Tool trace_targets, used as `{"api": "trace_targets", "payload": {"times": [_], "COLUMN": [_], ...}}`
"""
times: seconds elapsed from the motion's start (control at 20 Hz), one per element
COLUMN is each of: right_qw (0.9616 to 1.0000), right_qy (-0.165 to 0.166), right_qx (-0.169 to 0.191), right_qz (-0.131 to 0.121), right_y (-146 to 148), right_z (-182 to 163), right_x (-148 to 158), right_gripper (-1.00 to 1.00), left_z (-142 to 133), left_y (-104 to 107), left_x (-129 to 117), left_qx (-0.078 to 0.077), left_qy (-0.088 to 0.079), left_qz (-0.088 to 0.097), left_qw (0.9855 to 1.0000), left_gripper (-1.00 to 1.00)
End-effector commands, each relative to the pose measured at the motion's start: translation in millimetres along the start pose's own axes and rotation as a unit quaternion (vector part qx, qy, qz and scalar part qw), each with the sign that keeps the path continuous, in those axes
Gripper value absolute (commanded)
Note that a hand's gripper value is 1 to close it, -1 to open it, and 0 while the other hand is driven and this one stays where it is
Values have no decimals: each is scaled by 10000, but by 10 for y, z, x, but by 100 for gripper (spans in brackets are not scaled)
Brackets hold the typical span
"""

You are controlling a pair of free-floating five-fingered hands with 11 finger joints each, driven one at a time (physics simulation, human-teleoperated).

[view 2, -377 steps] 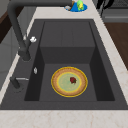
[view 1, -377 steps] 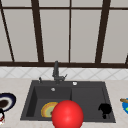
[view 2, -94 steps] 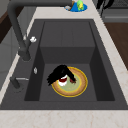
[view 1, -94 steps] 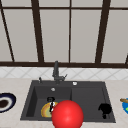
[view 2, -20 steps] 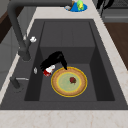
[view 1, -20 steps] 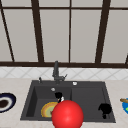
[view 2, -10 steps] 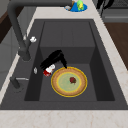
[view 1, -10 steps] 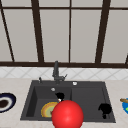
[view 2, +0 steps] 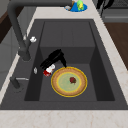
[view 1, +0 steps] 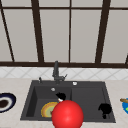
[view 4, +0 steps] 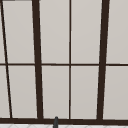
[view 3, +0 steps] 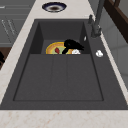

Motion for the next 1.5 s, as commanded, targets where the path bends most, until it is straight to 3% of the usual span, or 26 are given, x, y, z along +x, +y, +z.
{"api": "trace_targets", "payload": {"times": [0.0,0.1,0.2,0.3,0.45,0.55,0.6,0.7,0.75,0.9,1.0,1.05,1.2,1.25,1.35,1.45], "right_qw": [10000,10000,10000,10000,10000,10000,10000,10000,10000,10000,10000,10000,10000,10000,10000,10000], "right_qy": [0,0,0,0,0,0,0,0,0,0,0,0,0,0,0,0], "right_qx": [0,0,0,0,0,0,0,0,0,0,0,0,0,0,0,0], "right_qz": [0,0,0,0,0,0,0,0,0,0,0,0,0,0,0,0], "right_y": [0,0,0,0,0,0,0,0,0,0,0,0,0,0,0,0], "right_z": [0,0,0,0,0,0,0,0,0,0,0,0,0,0,0,0], "right_x": [0,0,0,0,0,0,0,0,0,0,0,0,0,0,0,0], "right_gripper": [0,0,0,0,0,0,0,0,0,0,0,0,0,0,0,0], "left_z": [-229,-296,-278,-249,-235,-267,-287,-300,-291,-275,-293,-321,-408,-374,-350,-319], "left_y": [-85,-46,-38,-38,41,45,61,92,129,82,94,103,-58,-135,-227,-420], "left_x": [-248,-253,-258,-140,-68,-145,-191,-194,-149,-78,-118,-187,-327,-189,-105,-3], "left_qx": [63,42,-94,-116,-128,-172,-223,-278,-323,-111,-104,-78,-155,-212,-256,-155], "left_qy": [161,298,454,528,496,509,538,582,599,819,727,652,728,763,831,946], "left_qz": [31,-8,268,606,664,722,658,732,842,1040,1072,1015,576,381,116,-25], "left_qw": [9998,9995,9986,9967,9965,9959,9961,9952,9941,9911,9915,9927,9956,9961,9961,9954], "left_gripper": [-100,-100,-100,-100,-100,-100,-100,-100,-100,-100,-100,-100,-100,100,100,100]}}
